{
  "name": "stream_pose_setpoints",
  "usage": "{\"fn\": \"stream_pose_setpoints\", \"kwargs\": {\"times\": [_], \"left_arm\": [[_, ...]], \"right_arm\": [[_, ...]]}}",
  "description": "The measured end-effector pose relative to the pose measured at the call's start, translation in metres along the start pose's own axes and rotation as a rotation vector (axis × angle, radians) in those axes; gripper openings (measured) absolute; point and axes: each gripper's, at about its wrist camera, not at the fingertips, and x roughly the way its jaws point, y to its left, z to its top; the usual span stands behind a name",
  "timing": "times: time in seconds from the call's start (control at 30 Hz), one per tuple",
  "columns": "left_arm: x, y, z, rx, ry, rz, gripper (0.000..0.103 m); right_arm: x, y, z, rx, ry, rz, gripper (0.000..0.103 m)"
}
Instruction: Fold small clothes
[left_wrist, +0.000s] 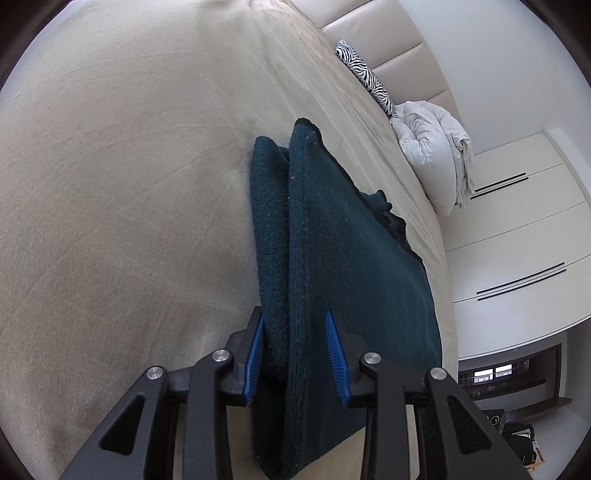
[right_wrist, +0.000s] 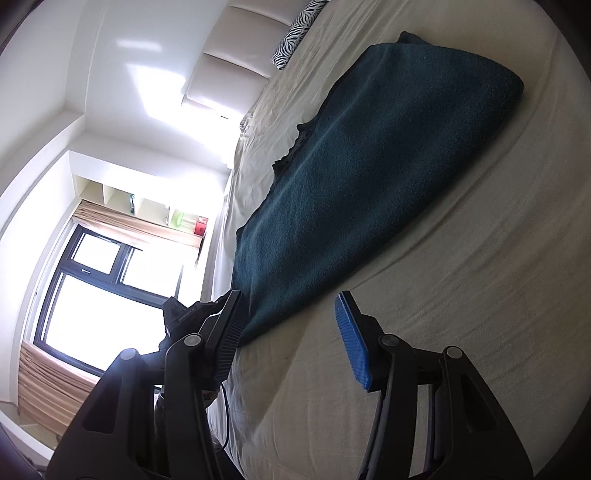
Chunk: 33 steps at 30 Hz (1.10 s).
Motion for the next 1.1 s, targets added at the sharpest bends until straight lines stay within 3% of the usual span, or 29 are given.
{"fn": "stream_pose_setpoints", "kwargs": {"times": [0.17, 0.23, 0.43, 0.5, 0.6, 0.87, 1.0, 1.1], "left_arm": [[0.003, -0.009, 0.001, 0.054, 0.01, 0.043, 0.029], [0.003, -0.01, 0.001, 0.063, 0.005, 0.057, 0.022], [-0.002, -0.009, -0.002, 0.086, -0.019, 0.026, 0.015], [-0.006, -0.007, -0.002, 0.084, -0.028, 0.007, 0.014], [-0.01, -0.006, -0.003, 0.09, -0.039, -0.019, 0.014], [-0.013, -0.003, -0.007, 0.101, -0.059, -0.045, 0.014], [-0.013, -0.002, -0.007, 0.102, -0.06, -0.051, 0.014], [-0.015, -0.004, -0.007, 0.104, -0.063, -0.049, 0.013]], "right_arm": [[0.021, 0.026, 0.008, -0.06, 0.05, 0.008, 0.05], [0.034, 0.041, 0.015, -0.095, 0.074, 0.007, 0.05], [0.096, 0.094, 0.04, -0.237, 0.189, -0.018, 0.054], [0.12, 0.106, 0.049, -0.265, 0.221, -0.044, 0.059], [0.16, 0.118, 0.061, -0.281, 0.281, -0.05, 0.059], [0.257, 0.123, 0.082, -0.252, 0.413, -0.076, 0.059], [0.288, 0.104, 0.082, -0.215, 0.457, -0.123, 0.058], [0.293, 0.096, 0.081, -0.209, 0.432, -0.092, 0.058]]}}
